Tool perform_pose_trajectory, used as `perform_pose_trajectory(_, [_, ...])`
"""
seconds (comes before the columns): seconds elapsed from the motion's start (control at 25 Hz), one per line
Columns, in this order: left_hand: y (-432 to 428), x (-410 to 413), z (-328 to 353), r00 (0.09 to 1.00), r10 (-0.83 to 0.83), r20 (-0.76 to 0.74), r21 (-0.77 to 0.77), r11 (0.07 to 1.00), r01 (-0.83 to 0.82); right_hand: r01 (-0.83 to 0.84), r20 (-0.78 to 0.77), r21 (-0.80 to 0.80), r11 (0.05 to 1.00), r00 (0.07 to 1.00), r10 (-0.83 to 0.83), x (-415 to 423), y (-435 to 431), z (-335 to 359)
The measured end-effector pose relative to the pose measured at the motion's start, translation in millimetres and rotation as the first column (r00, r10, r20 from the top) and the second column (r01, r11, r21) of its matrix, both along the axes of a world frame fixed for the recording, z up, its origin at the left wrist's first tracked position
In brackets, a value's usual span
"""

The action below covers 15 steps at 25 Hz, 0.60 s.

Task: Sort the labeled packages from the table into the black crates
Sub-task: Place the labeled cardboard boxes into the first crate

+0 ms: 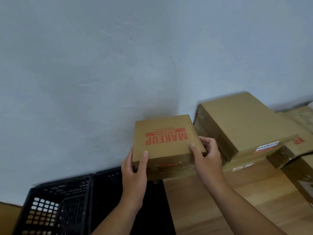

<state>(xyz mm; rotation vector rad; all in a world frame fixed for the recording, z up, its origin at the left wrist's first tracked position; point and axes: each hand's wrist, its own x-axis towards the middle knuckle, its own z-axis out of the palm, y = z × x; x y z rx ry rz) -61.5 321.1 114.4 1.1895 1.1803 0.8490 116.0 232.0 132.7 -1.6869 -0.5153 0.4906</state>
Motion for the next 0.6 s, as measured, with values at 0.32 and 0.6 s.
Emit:
perform_pose_trajectory(0.32, [1.8, -39.7, 73.1, 0.95, -0.007, 0.312, 0.049, 0.999, -0.009, -0.114, -0.364, 0.069, 0.991, 0.922, 0.131, -21.5, -11.1, 79.9])
perform_pose_trajectory(0.6, [-2.2, -57.1, 76.4, 0.987, -0.151, 0.052, 0.354, 0.927, 0.123, -0.05, -0.348, 0.223, 0.974, 0.929, 0.127, -51.5, -25.0, 75.4])
